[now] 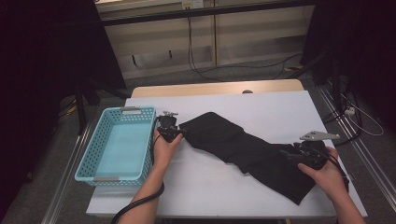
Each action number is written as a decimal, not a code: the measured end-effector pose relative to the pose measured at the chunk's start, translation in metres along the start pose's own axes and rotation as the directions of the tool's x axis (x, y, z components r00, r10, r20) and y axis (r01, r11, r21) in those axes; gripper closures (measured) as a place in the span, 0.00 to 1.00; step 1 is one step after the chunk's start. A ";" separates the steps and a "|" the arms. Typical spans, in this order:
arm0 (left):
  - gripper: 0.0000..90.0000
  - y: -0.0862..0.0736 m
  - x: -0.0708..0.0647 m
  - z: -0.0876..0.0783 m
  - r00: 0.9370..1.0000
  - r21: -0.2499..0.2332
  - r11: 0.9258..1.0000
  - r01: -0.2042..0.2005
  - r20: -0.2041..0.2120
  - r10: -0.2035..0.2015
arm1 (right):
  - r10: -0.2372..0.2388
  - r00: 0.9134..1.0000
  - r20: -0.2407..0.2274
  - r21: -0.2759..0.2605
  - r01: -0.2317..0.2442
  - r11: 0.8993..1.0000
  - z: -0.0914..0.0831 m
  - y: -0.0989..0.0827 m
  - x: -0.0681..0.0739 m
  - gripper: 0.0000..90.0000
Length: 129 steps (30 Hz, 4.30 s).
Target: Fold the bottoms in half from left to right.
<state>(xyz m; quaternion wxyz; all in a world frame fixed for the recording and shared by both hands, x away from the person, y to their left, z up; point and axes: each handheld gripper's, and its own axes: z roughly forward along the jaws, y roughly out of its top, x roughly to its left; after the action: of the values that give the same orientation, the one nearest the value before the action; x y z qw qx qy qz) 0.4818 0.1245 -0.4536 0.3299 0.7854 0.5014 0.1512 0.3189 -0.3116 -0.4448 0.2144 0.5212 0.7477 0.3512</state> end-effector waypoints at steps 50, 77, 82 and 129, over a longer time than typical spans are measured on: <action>0.19 0.000 -0.021 -0.037 0.990 -0.082 0.989 -0.127 0.051 0.131 | -0.156 0.952 -0.263 0.001 0.162 0.987 0.005 -0.006 0.096 0.67; 0.19 -0.011 -0.027 -0.047 0.985 -0.115 0.982 -0.151 0.063 0.159 | -0.195 0.927 -0.321 -0.001 0.206 0.979 0.001 0.000 0.130 0.55; 0.19 -0.010 -0.026 -0.049 0.987 -0.123 0.983 -0.135 0.072 0.145 | -0.126 0.976 -0.176 -0.038 0.121 0.992 0.010 0.022 0.081 0.47; 0.16 -0.015 -0.028 -0.055 0.985 -0.131 0.980 -0.151 0.069 0.161 | 0.020 0.999 -0.028 0.003 -0.020 1.000 0.057 0.056 -0.002 0.66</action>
<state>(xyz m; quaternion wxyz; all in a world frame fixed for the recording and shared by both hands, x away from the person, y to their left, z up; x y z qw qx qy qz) 0.4277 0.1239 -0.4206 0.3854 0.8055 0.4142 0.1764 0.3939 -0.2840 -0.4411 0.1996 0.5240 0.7458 0.3597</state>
